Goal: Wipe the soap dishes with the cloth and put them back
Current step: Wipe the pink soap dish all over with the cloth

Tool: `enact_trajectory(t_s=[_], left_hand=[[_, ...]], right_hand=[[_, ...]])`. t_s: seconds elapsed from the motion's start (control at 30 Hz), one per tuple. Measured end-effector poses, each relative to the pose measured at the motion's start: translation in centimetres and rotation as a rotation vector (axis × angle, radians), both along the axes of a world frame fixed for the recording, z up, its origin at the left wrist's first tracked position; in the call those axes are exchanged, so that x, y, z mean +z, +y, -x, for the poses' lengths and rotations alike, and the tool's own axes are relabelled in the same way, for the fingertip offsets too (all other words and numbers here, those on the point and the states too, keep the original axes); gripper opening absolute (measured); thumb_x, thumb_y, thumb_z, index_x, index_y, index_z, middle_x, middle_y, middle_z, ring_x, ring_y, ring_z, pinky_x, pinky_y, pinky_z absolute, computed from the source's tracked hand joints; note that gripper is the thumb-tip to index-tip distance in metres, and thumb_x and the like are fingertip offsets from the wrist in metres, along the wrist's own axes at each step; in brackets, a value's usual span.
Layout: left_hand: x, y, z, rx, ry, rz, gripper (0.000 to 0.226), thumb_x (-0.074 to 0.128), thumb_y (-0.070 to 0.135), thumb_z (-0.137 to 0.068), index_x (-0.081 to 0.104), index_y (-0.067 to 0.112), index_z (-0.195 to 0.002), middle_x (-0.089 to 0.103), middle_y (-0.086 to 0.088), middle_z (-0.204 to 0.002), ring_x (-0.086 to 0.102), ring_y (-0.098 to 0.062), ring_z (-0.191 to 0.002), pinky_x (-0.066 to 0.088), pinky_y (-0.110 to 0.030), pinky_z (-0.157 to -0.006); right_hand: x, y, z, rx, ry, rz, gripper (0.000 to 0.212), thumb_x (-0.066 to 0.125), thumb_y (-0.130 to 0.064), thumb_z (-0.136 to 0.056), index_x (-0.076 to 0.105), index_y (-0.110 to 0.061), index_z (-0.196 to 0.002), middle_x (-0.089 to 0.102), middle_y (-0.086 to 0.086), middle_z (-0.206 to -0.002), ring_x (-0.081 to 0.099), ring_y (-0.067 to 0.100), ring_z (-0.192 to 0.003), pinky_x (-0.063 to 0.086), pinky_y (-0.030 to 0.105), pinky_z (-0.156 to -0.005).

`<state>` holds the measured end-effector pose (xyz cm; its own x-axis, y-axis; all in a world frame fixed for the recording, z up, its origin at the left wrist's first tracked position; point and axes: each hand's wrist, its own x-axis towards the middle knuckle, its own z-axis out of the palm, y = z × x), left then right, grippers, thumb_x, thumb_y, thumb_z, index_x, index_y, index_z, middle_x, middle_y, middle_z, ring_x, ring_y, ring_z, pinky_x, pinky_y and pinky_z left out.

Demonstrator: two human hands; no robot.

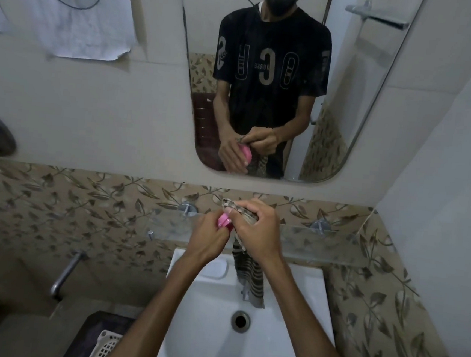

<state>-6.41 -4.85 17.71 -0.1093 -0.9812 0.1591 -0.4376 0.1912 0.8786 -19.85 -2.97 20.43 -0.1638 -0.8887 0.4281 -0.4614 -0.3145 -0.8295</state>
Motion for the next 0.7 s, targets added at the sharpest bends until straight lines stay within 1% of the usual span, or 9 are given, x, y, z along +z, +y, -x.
enact_trajectory(t_s=[0.1,0.2,0.3,0.43,0.5,0.53,0.6,0.67,0.7], left_hand=[[-0.8,0.1,0.6,0.102,0.043,0.069,0.032,0.057,0.015,-0.098,0.06,0.016,-0.066,0.054,0.001,-0.054,0.04,-0.01,-0.051,0.035,-0.034,-0.051],[-1.2,0.4,0.7,0.127,0.09,0.089,0.035,0.056,0.014,-0.097,0.06,0.018,-0.063,0.052,0.004,-0.052,0.041,-0.012,-0.052,0.037,-0.039,-0.05],[-1.1,0.7,0.8,0.136,0.188,0.085,0.031,0.053,0.026,-0.087,0.062,0.007,-0.065,0.058,-0.016,-0.057,0.046,-0.015,-0.053,0.044,-0.05,-0.049],[-1.0,1.0,1.0,0.163,0.222,0.109,0.04,0.059,0.047,-0.085,0.064,0.013,-0.065,0.05,-0.003,-0.05,0.038,-0.007,-0.049,0.035,-0.03,-0.047],[-1.0,1.1,0.7,0.168,0.232,0.128,0.037,0.055,0.045,-0.083,0.063,0.012,-0.066,0.05,0.002,-0.05,0.038,-0.005,-0.049,0.033,-0.028,-0.046],[-0.9,1.1,0.8,0.166,0.242,0.133,0.037,0.053,0.043,-0.082,0.063,0.011,-0.065,0.052,-0.002,-0.05,0.04,-0.007,-0.049,0.037,-0.033,-0.046],[-0.9,1.2,0.9,0.17,0.244,0.132,0.038,0.056,0.042,-0.081,0.068,0.01,-0.065,0.058,-0.01,-0.055,0.043,-0.009,-0.051,0.04,-0.038,-0.048],[-0.5,1.3,1.0,0.165,0.269,0.162,0.028,0.059,0.036,-0.084,0.078,0.017,-0.076,0.065,0.003,-0.059,0.049,-0.004,-0.053,0.043,-0.027,-0.052],[-0.2,1.3,1.0,0.149,0.283,0.197,0.023,0.06,0.029,-0.087,0.081,0.02,-0.088,0.069,0.012,-0.065,0.057,-0.003,-0.058,0.046,-0.02,-0.056]], right_hand=[[0.2,-1.0,0.5,-0.051,-0.17,-0.109,0.01,0.081,-0.025,-0.09,0.085,-0.016,-0.094,0.079,-0.008,-0.085,0.073,0.007,-0.081,0.056,0.022,-0.076],[-0.2,-0.5,-0.2,-0.029,-0.152,-0.118,0.008,0.08,-0.028,-0.091,0.083,-0.021,-0.091,0.076,-0.01,-0.081,0.07,0.004,-0.076,0.052,0.015,-0.069],[-0.7,0.1,-0.8,0.004,-0.073,-0.063,0.009,0.079,-0.031,-0.088,0.082,-0.023,-0.089,0.073,-0.011,-0.081,0.067,0.006,-0.075,0.05,0.011,-0.066],[-0.4,-1.0,0.2,-0.059,-0.187,-0.132,0.009,0.079,-0.023,-0.092,0.083,-0.015,-0.091,0.077,-0.005,-0.081,0.072,0.012,-0.077,0.051,0.015,-0.066],[-0.7,-0.6,-0.3,-0.017,-0.123,-0.118,0.007,0.079,-0.023,-0.092,0.082,-0.017,-0.092,0.075,-0.006,-0.083,0.069,0.01,-0.076,0.051,0.012,-0.064],[-0.8,-0.6,-0.4,0.007,-0.112,-0.119,0.007,0.079,-0.024,-0.092,0.082,-0.018,-0.091,0.074,-0.007,-0.081,0.068,0.007,-0.074,0.051,0.011,-0.063],[-0.8,-1.2,-0.1,0.024,-0.235,-0.173,0.011,0.078,-0.025,-0.093,0.081,-0.018,-0.086,0.076,-0.002,-0.076,0.067,0.004,-0.069,0.053,0.017,-0.064],[-0.7,-1.8,0.4,0.033,-0.38,-0.225,0.015,0.076,-0.024,-0.094,0.08,-0.015,-0.083,0.076,0.005,-0.076,0.067,0.007,-0.068,0.054,0.027,-0.067],[-0.6,-2.0,0.4,0.047,-0.417,-0.249,0.016,0.076,-0.024,-0.094,0.08,-0.014,-0.083,0.076,0.006,-0.077,0.068,0.009,-0.07,0.055,0.03,-0.069]])
